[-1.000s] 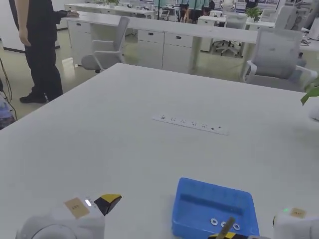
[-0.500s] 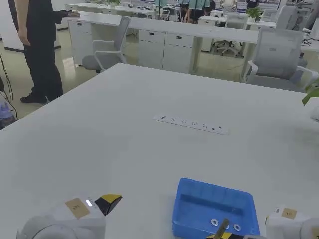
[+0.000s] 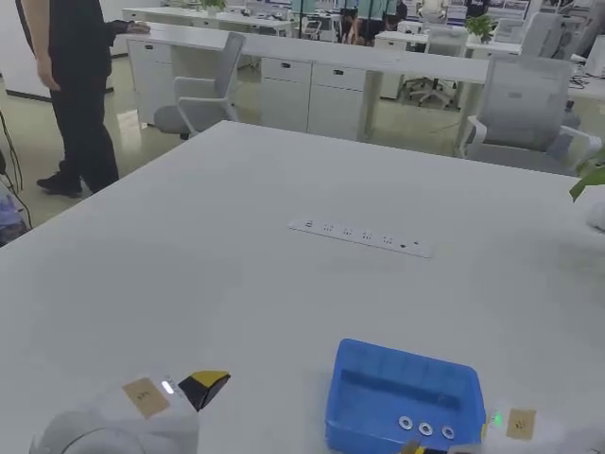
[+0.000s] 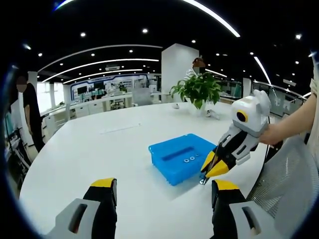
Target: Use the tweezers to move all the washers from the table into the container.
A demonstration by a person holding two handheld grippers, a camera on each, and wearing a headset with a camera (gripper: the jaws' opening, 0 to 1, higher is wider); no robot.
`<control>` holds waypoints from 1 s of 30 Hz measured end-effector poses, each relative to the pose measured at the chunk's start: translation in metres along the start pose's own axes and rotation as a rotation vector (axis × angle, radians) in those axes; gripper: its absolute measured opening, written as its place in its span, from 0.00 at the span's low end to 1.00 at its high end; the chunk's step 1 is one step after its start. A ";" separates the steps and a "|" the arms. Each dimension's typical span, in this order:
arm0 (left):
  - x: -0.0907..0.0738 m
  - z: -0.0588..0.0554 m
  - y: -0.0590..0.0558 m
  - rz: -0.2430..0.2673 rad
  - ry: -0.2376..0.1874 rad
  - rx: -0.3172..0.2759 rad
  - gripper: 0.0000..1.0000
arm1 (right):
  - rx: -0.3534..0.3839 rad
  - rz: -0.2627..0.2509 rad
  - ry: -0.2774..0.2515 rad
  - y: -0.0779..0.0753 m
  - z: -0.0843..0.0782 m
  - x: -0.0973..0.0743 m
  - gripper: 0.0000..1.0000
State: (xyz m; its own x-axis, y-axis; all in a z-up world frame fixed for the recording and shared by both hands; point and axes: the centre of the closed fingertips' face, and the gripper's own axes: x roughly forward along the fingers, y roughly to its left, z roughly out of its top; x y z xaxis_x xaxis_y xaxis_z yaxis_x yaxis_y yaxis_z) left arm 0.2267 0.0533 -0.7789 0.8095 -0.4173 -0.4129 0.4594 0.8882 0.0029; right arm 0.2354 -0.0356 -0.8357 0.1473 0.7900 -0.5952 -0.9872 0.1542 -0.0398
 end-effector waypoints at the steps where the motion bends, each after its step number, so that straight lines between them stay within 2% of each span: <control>1: 0.000 0.000 0.000 0.000 -0.001 0.001 0.79 | 0.006 0.000 -0.003 -0.001 0.000 0.000 0.04; 4: 0.000 0.000 0.000 0.002 -0.001 0.001 0.79 | 0.040 -0.002 -0.018 -0.005 0.001 0.000 0.03; 8: 0.000 0.001 0.001 0.006 -0.006 -0.005 0.79 | 0.183 -0.031 -0.056 -0.014 -0.001 -0.003 0.03; 12: 0.001 0.001 0.000 0.003 -0.005 -0.001 0.79 | 0.229 -0.033 -0.072 -0.016 -0.001 -0.009 0.03; 16: 0.001 0.001 0.000 0.001 -0.007 -0.006 0.79 | 0.327 -0.034 -0.158 -0.019 0.011 -0.022 0.03; 21: 0.000 0.001 -0.001 -0.004 -0.007 -0.003 0.79 | 0.344 -0.040 -0.195 -0.024 0.021 -0.035 0.03; 23: 0.000 0.001 -0.001 -0.004 -0.008 -0.003 0.79 | 0.376 -0.028 -0.248 -0.026 0.033 -0.041 0.03; 26: 0.000 0.002 -0.001 -0.006 -0.015 -0.009 0.80 | 0.390 -0.036 -0.279 -0.032 0.041 -0.047 0.03; 30: -0.003 0.013 -0.005 -0.028 -0.079 -0.047 0.84 | 0.413 -0.043 -0.325 -0.044 0.053 -0.053 0.03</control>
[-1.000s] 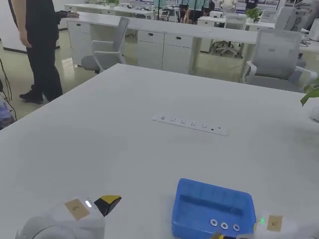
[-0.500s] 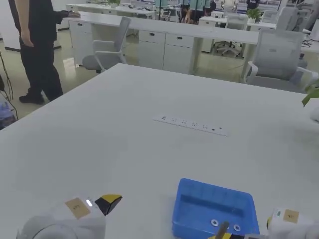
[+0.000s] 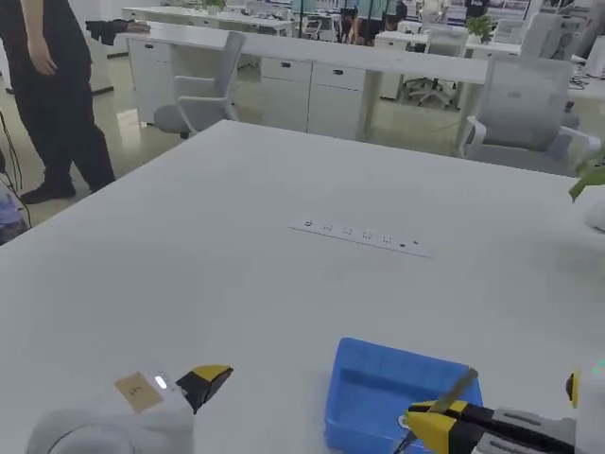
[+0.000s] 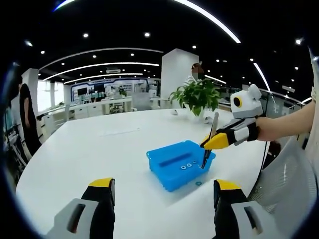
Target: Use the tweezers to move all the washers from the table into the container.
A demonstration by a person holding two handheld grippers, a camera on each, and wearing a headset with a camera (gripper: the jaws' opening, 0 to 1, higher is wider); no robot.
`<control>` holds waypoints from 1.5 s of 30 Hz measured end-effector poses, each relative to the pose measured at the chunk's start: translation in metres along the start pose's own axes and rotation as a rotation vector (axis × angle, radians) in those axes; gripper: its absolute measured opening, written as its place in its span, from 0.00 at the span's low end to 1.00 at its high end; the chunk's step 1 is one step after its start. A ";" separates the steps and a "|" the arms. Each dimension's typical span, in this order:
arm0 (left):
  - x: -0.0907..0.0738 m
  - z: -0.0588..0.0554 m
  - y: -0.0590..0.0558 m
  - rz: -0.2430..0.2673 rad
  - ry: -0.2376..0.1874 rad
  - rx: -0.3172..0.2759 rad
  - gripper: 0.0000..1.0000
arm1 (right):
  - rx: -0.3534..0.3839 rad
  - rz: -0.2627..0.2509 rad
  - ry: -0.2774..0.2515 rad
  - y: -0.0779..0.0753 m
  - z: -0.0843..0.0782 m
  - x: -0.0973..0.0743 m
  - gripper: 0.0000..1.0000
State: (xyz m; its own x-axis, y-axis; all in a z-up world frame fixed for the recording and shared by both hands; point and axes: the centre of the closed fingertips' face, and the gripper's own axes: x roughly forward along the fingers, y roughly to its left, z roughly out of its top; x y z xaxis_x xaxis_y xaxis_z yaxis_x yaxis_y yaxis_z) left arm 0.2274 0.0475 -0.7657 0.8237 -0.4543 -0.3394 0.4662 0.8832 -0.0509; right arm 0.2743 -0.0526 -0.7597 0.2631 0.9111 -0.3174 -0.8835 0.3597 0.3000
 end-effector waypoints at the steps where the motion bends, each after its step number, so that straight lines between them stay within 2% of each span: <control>1: -0.001 0.005 -0.003 -0.011 -0.023 -0.014 0.85 | 0.006 -0.003 -0.014 -0.002 0.005 0.000 0.03; 5: -0.002 0.015 -0.006 -0.033 -0.083 -0.057 0.87 | 0.021 -0.022 -0.035 -0.012 0.014 0.002 0.03; 8: -0.002 0.019 -0.009 -0.053 -0.101 -0.101 0.89 | 0.032 -0.044 -0.044 -0.020 0.018 0.003 0.03; 10: -0.003 0.025 -0.015 -0.088 -0.134 -0.131 0.87 | 0.033 -0.063 -0.037 -0.025 0.018 0.006 0.03; 11: -0.003 0.026 -0.015 -0.089 -0.137 -0.131 0.86 | 0.038 -0.085 -0.023 -0.031 0.016 0.007 0.03; 13: -0.003 0.025 -0.015 -0.083 -0.133 -0.123 0.86 | 0.041 -0.105 -0.014 -0.039 0.016 0.010 0.03; 15: -0.002 0.021 -0.014 -0.075 -0.110 -0.114 0.86 | 0.058 -0.121 -0.009 -0.045 0.015 0.013 0.03; 22: -0.001 0.021 -0.015 -0.080 -0.105 -0.111 0.86 | 0.086 -0.151 0.045 -0.062 0.007 0.025 0.03; 33: 0.000 0.019 -0.014 -0.074 -0.094 -0.104 0.85 | 0.055 -0.124 0.133 -0.065 -0.008 0.049 0.03; 45: 0.000 0.017 -0.012 -0.068 -0.085 -0.103 0.84 | 0.047 -0.130 0.213 -0.071 -0.028 0.060 0.03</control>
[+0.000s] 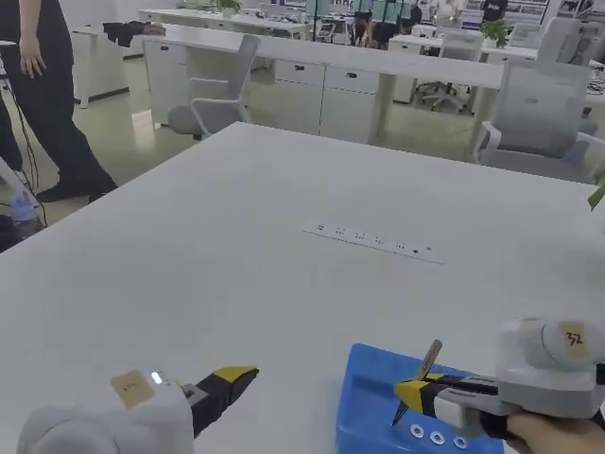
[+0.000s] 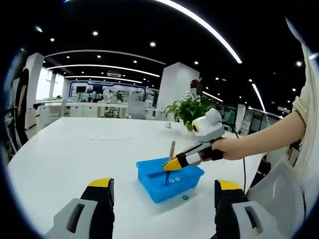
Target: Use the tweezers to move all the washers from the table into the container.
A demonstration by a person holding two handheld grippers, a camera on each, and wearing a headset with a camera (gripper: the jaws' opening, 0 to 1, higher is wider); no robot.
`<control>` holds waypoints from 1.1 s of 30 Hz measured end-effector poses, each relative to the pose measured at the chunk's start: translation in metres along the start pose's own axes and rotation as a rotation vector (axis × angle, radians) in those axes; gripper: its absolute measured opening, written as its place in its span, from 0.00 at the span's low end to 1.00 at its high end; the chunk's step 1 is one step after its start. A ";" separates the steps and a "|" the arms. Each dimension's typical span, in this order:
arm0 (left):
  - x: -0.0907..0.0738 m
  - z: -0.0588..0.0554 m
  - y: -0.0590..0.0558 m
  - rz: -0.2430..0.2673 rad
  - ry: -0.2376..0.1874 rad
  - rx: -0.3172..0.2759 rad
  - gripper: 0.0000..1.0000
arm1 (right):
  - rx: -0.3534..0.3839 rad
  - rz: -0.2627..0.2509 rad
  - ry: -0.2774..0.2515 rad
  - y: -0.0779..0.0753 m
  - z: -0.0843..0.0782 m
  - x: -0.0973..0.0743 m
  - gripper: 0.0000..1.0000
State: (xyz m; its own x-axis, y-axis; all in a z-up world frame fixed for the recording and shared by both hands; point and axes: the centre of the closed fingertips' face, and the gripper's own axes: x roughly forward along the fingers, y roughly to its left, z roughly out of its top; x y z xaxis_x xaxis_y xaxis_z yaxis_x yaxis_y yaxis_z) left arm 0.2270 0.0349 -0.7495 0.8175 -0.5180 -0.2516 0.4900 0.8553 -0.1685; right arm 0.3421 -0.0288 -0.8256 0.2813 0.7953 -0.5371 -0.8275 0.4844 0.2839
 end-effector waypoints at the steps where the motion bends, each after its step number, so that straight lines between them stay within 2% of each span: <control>1: 0.000 -0.001 0.000 0.001 0.003 0.001 0.84 | -0.003 -0.001 0.003 0.001 -0.001 0.001 0.03; 8: 0.000 -0.003 0.001 0.005 0.014 0.011 0.84 | -0.065 -0.032 -0.002 -0.002 -0.003 0.002 0.03; 11: 0.000 -0.003 0.001 0.005 0.015 0.011 0.84 | -0.070 -0.035 -0.005 -0.002 -0.004 0.002 0.04; 14: 0.000 -0.002 0.000 0.002 0.010 0.010 0.84 | -0.061 -0.047 -0.032 -0.002 -0.001 -0.004 0.04; 16: 0.000 -0.003 0.001 0.004 0.014 0.008 0.84 | -0.051 -0.052 -0.084 0.001 0.006 -0.011 0.04; 22: 0.001 -0.004 0.000 0.001 0.015 0.008 0.84 | -0.042 -0.028 -0.132 0.012 0.012 -0.027 0.04; 28: 0.001 -0.005 0.000 -0.002 0.023 0.010 0.84 | -0.048 0.001 -0.216 0.032 0.022 -0.045 0.04; 33: 0.001 -0.006 0.000 -0.002 0.030 0.015 0.84 | -0.087 0.033 -0.237 0.048 0.019 -0.051 0.04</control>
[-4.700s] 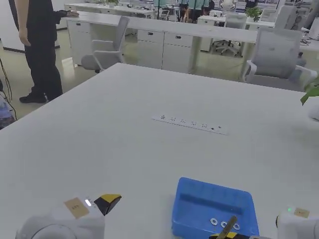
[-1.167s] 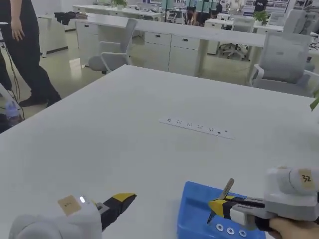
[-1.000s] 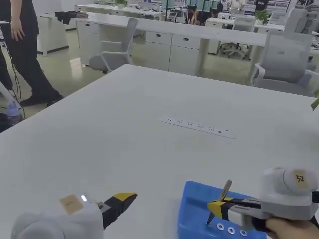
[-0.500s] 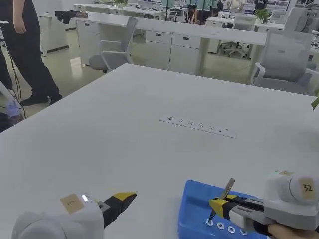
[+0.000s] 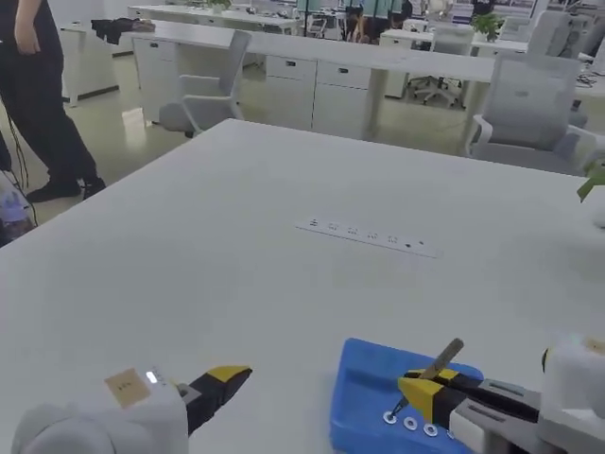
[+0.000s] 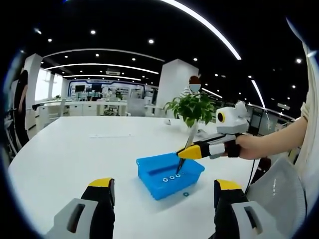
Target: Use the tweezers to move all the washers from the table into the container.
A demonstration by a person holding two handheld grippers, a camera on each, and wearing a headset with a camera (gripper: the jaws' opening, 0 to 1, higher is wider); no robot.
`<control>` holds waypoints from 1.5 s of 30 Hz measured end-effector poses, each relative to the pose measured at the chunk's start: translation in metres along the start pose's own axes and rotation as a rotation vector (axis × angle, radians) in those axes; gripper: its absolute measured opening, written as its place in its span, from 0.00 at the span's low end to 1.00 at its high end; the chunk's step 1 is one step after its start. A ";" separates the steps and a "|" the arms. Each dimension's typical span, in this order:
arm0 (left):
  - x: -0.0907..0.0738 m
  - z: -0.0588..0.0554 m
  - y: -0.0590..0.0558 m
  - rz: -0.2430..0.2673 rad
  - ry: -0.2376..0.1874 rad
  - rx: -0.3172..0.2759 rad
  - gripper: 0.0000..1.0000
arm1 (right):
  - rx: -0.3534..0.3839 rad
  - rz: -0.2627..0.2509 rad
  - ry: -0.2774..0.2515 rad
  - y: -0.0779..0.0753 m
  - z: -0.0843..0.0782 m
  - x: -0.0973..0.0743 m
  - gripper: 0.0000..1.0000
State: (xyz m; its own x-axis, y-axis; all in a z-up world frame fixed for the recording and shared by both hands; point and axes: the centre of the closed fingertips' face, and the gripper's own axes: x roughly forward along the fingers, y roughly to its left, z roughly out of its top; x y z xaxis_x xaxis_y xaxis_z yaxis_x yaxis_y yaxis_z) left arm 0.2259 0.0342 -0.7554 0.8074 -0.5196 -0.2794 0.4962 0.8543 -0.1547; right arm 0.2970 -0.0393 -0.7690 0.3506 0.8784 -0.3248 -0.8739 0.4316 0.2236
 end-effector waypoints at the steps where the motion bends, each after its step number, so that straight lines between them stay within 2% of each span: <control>1: 0.000 0.000 0.000 -0.001 0.002 0.001 0.84 | -0.004 0.008 0.001 0.003 -0.001 -0.001 0.04; 5: 0.000 -0.001 0.000 0.001 0.004 0.002 0.83 | -0.011 0.038 0.020 0.016 -0.014 -0.005 0.04; 8: 0.000 -0.001 0.000 0.001 0.007 0.004 0.83 | -0.044 0.045 0.074 0.021 -0.031 -0.007 0.04; 13: 0.000 -0.002 -0.001 -0.003 0.014 0.010 0.83 | -0.127 0.025 0.146 0.015 -0.052 -0.007 0.04; 17: 0.000 -0.003 0.000 0.001 0.017 0.013 0.83 | -0.140 0.021 0.163 0.013 -0.061 -0.004 0.04; 22: 0.000 -0.003 0.001 0.005 0.023 0.017 0.82 | -0.177 0.022 0.215 0.014 -0.075 -0.001 0.04; 23: 0.000 -0.003 0.001 0.005 0.023 0.019 0.82 | -0.188 0.023 0.193 0.015 -0.071 -0.001 0.04; 29: 0.000 -0.004 0.001 0.007 0.029 0.024 0.82 | -0.211 0.005 0.203 0.012 -0.072 -0.003 0.04; 31: 0.000 -0.005 0.001 0.007 0.033 0.027 0.81 | -0.197 0.010 0.198 0.013 -0.072 -0.003 0.04; 34: 0.000 -0.006 0.001 0.005 0.038 0.031 0.81 | -0.107 0.035 0.189 0.018 -0.073 -0.004 0.04; 37: 0.000 -0.006 0.001 0.005 0.041 0.036 0.81 | -0.113 0.041 0.183 0.021 -0.074 -0.006 0.04; 40: 0.000 -0.006 0.001 0.006 0.041 0.035 0.81 | -0.084 0.057 0.183 0.026 -0.075 -0.006 0.03; 45: 0.000 -0.007 0.000 0.003 0.046 0.040 0.81 | -0.099 0.023 0.158 0.020 -0.067 -0.007 0.04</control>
State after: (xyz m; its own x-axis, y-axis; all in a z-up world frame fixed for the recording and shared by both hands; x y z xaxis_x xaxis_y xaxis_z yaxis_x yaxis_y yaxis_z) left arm 0.2240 0.0343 -0.7622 0.7941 -0.5149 -0.3230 0.5068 0.8543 -0.1158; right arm 0.2543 -0.0510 -0.8237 0.2798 0.8410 -0.4630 -0.9126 0.3828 0.1438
